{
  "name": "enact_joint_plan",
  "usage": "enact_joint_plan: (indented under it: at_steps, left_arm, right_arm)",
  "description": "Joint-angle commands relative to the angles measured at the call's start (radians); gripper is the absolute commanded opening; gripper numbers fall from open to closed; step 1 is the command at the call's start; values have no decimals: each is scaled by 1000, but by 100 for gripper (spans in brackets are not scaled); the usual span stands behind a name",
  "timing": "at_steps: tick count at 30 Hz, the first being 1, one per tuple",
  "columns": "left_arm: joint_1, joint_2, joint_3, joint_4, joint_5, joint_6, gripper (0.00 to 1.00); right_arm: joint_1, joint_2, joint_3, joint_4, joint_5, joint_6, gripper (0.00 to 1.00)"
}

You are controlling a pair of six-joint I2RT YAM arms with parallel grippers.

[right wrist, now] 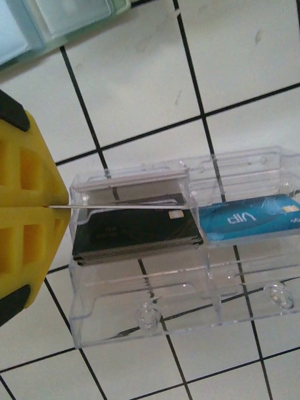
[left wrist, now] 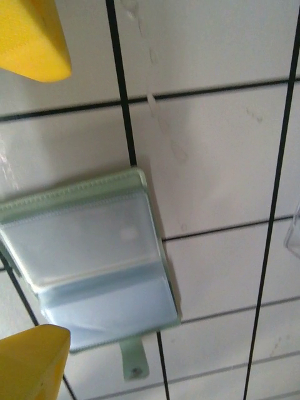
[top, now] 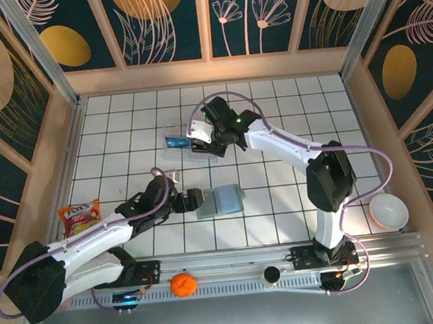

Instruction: Take the credit cards out of the card holder

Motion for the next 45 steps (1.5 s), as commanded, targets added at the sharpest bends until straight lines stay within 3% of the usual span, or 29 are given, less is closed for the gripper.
enact_joint_plan:
  at_steps: [1,15,45]
  left_arm:
    - [8,-34,19,-132,-95,-14,99]
    - [40,-23,15,-156,-104,-10,99]
    - [42,-16,-3,-127,-101,-10,99]
  right_arm:
    - [-17,63,105,-131,-17,-121,0]
    - [-37,209,255,-166,-15,-232,0]
    - [-34,297,306,-162,38,-172,0]
